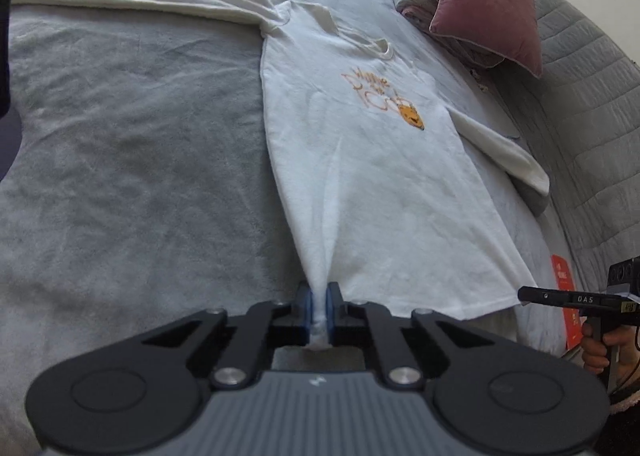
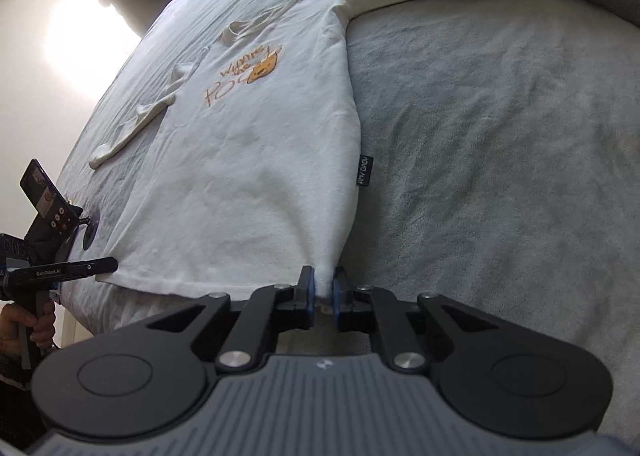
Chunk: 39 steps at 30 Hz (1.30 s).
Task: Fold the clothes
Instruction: 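Pull the hem straight and open both grippers, then grasp the side edge of the sweatshirt body with the right gripper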
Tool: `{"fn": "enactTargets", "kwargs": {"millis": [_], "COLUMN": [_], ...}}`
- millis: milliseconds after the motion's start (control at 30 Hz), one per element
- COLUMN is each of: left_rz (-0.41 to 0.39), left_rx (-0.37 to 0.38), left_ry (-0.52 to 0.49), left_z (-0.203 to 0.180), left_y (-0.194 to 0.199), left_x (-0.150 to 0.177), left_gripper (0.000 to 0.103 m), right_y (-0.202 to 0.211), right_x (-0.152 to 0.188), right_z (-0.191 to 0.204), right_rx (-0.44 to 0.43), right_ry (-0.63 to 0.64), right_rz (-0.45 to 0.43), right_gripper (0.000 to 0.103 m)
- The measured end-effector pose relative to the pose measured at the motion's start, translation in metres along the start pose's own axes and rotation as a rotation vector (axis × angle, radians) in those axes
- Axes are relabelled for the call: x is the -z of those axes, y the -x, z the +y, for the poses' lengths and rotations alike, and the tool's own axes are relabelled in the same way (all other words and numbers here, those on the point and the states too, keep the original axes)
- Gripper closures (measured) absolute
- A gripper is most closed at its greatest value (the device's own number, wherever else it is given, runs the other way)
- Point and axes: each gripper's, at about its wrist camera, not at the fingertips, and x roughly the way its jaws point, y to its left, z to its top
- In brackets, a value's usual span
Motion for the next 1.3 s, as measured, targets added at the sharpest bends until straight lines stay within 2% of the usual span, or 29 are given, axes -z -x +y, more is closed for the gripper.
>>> {"fn": "enactTargets", "kwargs": {"millis": [67, 133, 233, 300, 333, 400, 467, 500, 533, 633, 967, 1300], "left_rz": [-0.009, 0.015, 0.067, 0.083, 0.082, 0.082, 0.068, 0.051, 0.03, -0.019, -0.077, -0.139], "left_rx": [0.005, -0.009, -0.097, -0.138, -0.144, -0.152, -0.176, -0.193, -0.213, -0.237, -0.105, 0.04], "left_ry": [-0.022, -0.047, -0.114, -0.138, -0.138, -0.153, -0.185, -0.205, -0.227, -0.257, -0.29, -0.233], "left_z": [-0.004, -0.007, -0.008, -0.007, -0.008, -0.013, -0.019, -0.023, -0.027, -0.038, -0.08, -0.079], "left_y": [0.008, 0.007, -0.008, -0.018, -0.019, -0.016, -0.012, -0.01, -0.009, -0.01, -0.068, -0.125], "left_x": [0.0, 0.001, 0.005, 0.007, 0.007, 0.004, 0.001, 0.0, -0.002, -0.012, -0.054, -0.071], "left_gripper": [0.097, 0.097, 0.096, 0.094, 0.093, 0.087, 0.068, 0.064, 0.06, 0.058, 0.053, 0.053], "right_y": [0.011, 0.017, 0.007, -0.007, -0.014, -0.02, -0.017, -0.015, -0.014, -0.014, -0.048, -0.083], "right_x": [-0.002, -0.004, -0.003, -0.001, -0.001, -0.001, -0.004, -0.006, -0.01, -0.023, -0.077, -0.12], "right_z": [0.006, 0.012, 0.016, 0.016, 0.013, 0.011, 0.007, 0.005, 0.002, -0.008, -0.037, -0.069], "right_rx": [0.002, 0.02, 0.069, 0.104, 0.127, 0.137, 0.113, 0.101, 0.095, 0.072, -0.089, -0.264], "right_ry": [0.017, 0.041, 0.078, 0.093, 0.087, 0.078, 0.064, 0.056, 0.039, -0.016, -0.22, -0.396], "right_rz": [-0.014, -0.008, 0.042, 0.086, 0.105, 0.101, 0.078, 0.065, 0.052, 0.022, -0.036, -0.136], "right_gripper": [0.093, 0.093, 0.093, 0.089, 0.083, 0.08, 0.075, 0.072, 0.065, 0.064, 0.064, 0.064]}}
